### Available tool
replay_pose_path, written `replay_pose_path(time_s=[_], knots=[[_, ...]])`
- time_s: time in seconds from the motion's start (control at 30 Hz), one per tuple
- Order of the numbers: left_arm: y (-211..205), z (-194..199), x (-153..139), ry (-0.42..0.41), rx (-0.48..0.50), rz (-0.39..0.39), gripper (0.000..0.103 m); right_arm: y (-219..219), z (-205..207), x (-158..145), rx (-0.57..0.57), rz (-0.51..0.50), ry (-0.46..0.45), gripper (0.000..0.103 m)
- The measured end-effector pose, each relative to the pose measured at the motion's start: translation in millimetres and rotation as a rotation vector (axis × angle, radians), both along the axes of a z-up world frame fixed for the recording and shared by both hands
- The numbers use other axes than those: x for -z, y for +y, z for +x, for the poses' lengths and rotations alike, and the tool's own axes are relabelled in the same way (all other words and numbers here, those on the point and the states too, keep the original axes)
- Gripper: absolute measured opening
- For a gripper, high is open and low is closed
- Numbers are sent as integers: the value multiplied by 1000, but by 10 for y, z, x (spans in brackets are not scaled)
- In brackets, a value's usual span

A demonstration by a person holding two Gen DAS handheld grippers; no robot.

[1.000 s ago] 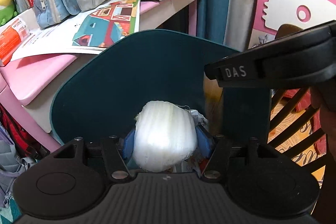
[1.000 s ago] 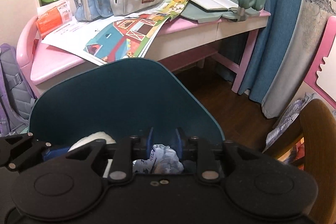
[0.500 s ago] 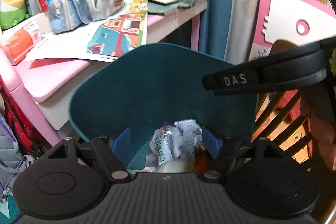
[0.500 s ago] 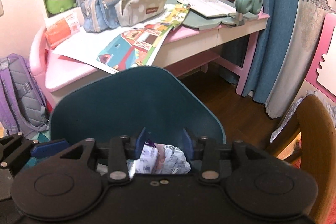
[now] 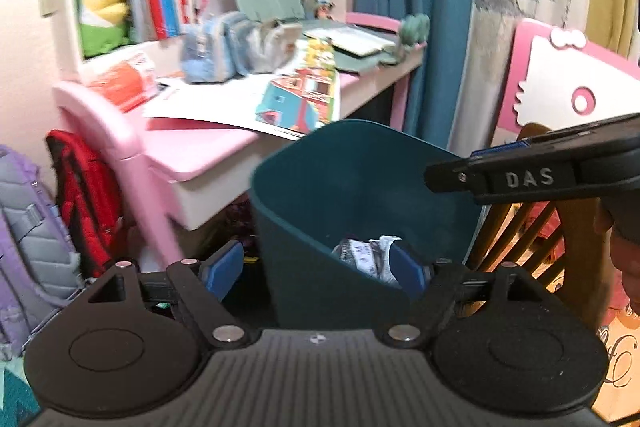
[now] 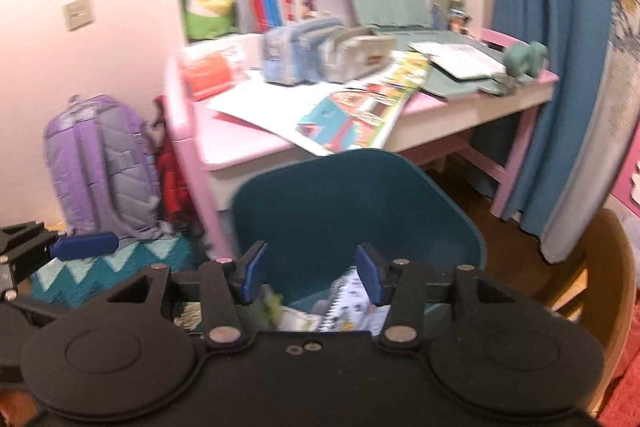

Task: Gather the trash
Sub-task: 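Move both open tools back toward the trash by the quilted bench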

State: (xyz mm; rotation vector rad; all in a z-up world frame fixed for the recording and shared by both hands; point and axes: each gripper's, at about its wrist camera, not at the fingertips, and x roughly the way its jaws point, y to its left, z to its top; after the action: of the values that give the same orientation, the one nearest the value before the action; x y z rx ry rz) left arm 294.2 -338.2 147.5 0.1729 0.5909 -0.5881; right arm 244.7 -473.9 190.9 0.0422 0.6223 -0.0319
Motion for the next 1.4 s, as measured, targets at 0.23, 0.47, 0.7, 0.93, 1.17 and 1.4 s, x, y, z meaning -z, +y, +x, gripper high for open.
replay_pose_path(time_s=[0.23,0.47,0.7,0.93,1.17,1.4], knots=[[704,-285,-66,-26,-80,-13,80,609,-242,13,-143,-9,-13,49],[1393,-564,-47,-41,-164,-37,80,1290,-422,129,-318,8,-34,53],[2134,-840,125,-33,-261,-76,81,2022,-515,367,-512,25,-33,55],[2925,-1099,415,-16,-383,-99,87,2713,-540,780,-687,49,-34,56],[3701,-1300,817,-1,-501,-112,99,3305,-493,1280,-783,58,13,56],[4472,-1306,1337,55,-631,-159,103,3857,-395,1945,-837,20,93,57]])
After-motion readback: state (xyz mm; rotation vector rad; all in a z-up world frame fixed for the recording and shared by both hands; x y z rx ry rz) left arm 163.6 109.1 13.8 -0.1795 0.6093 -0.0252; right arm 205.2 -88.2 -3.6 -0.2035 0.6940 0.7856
